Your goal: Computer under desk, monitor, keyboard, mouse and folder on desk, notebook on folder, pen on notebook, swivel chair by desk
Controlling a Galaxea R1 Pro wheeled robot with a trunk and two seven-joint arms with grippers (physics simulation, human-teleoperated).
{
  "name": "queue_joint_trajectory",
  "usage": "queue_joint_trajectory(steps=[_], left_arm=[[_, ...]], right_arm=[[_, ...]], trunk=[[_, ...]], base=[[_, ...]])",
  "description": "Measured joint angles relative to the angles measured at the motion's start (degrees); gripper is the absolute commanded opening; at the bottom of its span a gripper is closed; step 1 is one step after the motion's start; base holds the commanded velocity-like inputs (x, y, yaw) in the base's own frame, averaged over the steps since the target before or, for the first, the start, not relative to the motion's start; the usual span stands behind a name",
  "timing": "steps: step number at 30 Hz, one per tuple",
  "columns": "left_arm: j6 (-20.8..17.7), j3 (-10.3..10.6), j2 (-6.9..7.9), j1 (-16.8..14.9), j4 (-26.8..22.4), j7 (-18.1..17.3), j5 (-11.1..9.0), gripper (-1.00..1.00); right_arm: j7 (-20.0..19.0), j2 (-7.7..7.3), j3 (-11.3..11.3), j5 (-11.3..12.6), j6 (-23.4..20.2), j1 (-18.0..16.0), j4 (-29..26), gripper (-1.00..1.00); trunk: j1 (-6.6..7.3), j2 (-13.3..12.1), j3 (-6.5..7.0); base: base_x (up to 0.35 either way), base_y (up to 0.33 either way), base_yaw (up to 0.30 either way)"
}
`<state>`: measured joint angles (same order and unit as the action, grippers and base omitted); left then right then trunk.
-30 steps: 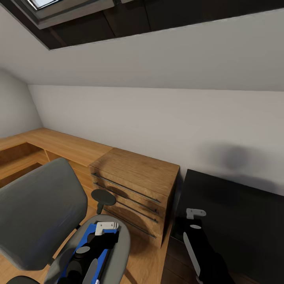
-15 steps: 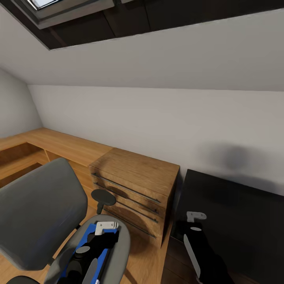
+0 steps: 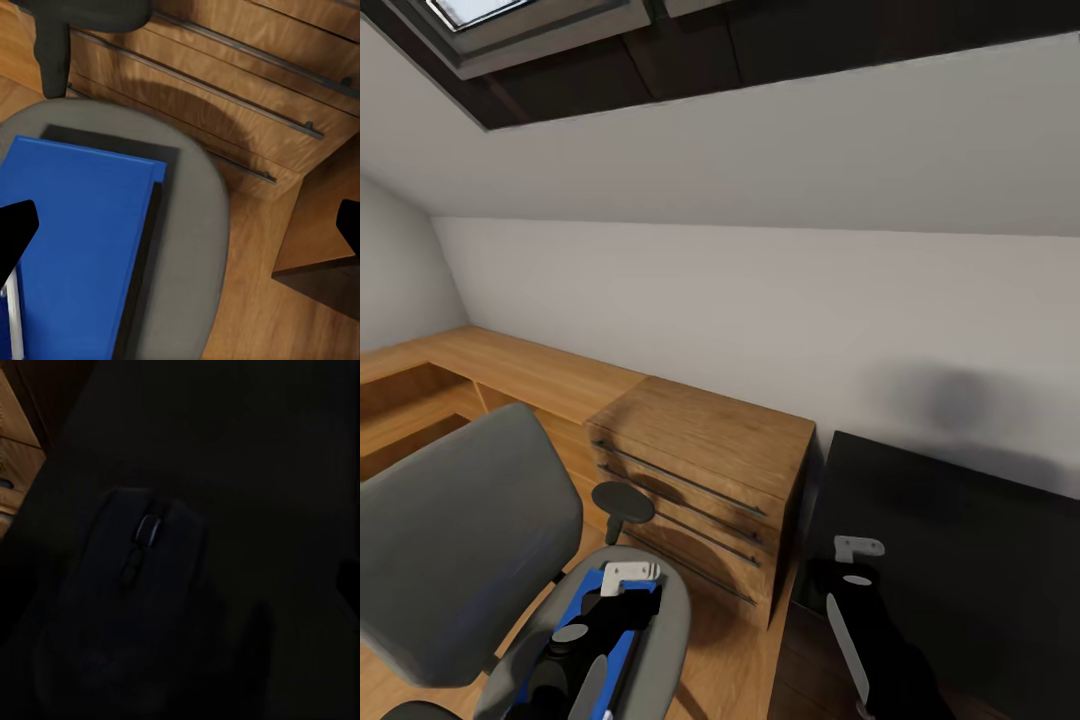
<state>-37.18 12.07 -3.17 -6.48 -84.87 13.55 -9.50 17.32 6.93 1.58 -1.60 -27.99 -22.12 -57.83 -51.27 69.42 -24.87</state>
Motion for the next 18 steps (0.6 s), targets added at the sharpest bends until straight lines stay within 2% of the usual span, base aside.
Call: queue_joint_trajectory(steps=[5,13,18], left_arm=[[0.02,0.00,0.00,-0.01,-0.01,0.00,0.00,1.00],[0.02,0.00,0.00,-0.01,0.03,0.00,0.00,1.00],[-0.01,0.00,0.00,-0.01,0.04,0.00,0.00,1.00]], right_arm=[[0.03,-0.02,0.03,-0.01,0.10,0.00,-1.22,1.00],[-0.01,0.05,-0.12,0.09,-0.10,0.50,-10.97,1.00],[-0.05,0.18,-0.16,0.21,-0.32,1.21,-14.06,1.00]], trunk=[[1.10,-2.01,0.90],[2.86,-5.22,2.34],[3.74,-6.84,3.06]], base=[[0.000,0.000,0.000],[0.000,0.000,0.000],[0.000,0.000,0.000]])
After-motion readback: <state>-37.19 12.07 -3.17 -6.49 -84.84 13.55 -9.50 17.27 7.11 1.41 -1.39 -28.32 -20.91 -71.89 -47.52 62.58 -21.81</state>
